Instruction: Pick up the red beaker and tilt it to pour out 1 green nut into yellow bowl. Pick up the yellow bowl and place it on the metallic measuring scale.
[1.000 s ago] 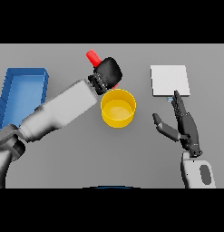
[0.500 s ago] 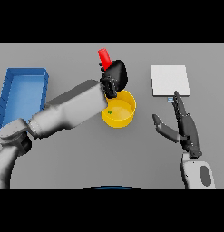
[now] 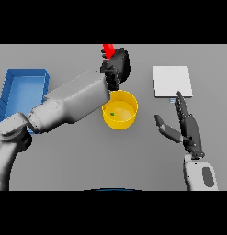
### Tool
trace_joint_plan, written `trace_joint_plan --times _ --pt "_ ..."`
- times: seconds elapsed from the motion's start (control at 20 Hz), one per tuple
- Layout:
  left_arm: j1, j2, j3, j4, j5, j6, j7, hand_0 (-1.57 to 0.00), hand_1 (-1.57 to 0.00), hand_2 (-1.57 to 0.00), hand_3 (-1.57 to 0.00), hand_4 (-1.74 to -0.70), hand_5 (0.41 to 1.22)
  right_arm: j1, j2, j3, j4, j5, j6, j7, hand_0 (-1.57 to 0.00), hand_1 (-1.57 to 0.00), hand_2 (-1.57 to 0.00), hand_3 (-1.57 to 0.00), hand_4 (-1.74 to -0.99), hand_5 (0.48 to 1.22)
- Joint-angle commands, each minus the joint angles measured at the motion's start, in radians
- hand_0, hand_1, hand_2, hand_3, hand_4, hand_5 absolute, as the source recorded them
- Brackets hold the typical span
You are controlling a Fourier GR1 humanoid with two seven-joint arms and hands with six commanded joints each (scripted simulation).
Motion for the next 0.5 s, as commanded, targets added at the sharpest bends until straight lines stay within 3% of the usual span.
trace_joint_plan --times 0.0,0.05,0.15,0.25,0.3,0.45 --pt "-0.031 0.011 0.025 0.018 0.008 0.027 -0.01 -1.57 -1.57 -1.57 -1.57 -1.74 1.159 -0.009 -0.002 -0.001 0.008 0.003 -0.001 0.006 0.0 0.0 0.0 0.0 -1.222 0.59" --pt "-0.05 0.021 0.035 0.024 0.004 0.036 0.0 -1.57 -1.57 -1.57 -1.57 -1.74 1.171 -0.009 -0.004 -0.008 0.002 -0.009 0.002 -0.004 0.0 0.0 0.0 0.0 -1.219 0.595" --pt "-0.101 0.029 0.084 0.036 0.015 0.081 0.005 -1.57 -1.27 -1.25 -1.57 -1.64 1.189 -0.014 -0.005 -0.007 0.004 -0.011 0.006 -0.009 0.0 0.0 0.0 0.0 -1.222 0.609" --pt "-0.172 0.062 0.135 0.08 0.022 0.113 0.014 -1.57 -1.38 -1.37 -1.21 -1.68 1.201 -0.019 -0.003 -0.012 0.01 -0.033 0.021 -0.001 0.0 0.0 0.0 0.0 -1.231 0.62" --pt "-0.209 0.079 0.16 0.099 0.031 0.132 -0.01 -1.57 -1.42 -1.41 -1.28 -1.63 1.205 -0.008 -0.002 -0.003 0.003 -0.025 0.023 -0.012 0.0 0.0 0.0 0.0 -1.241 0.626" --pt "-0.312 0.133 0.294 0.202 0.079 0.131 0.052 -1.57 -1.49 -1.49 -1.42 -1.55 1.213 -0.007 0.003 0.011 -0.008 -0.016 0.023 -0.013 0.0 0.0 0.0 0.0 -1.266 0.639"
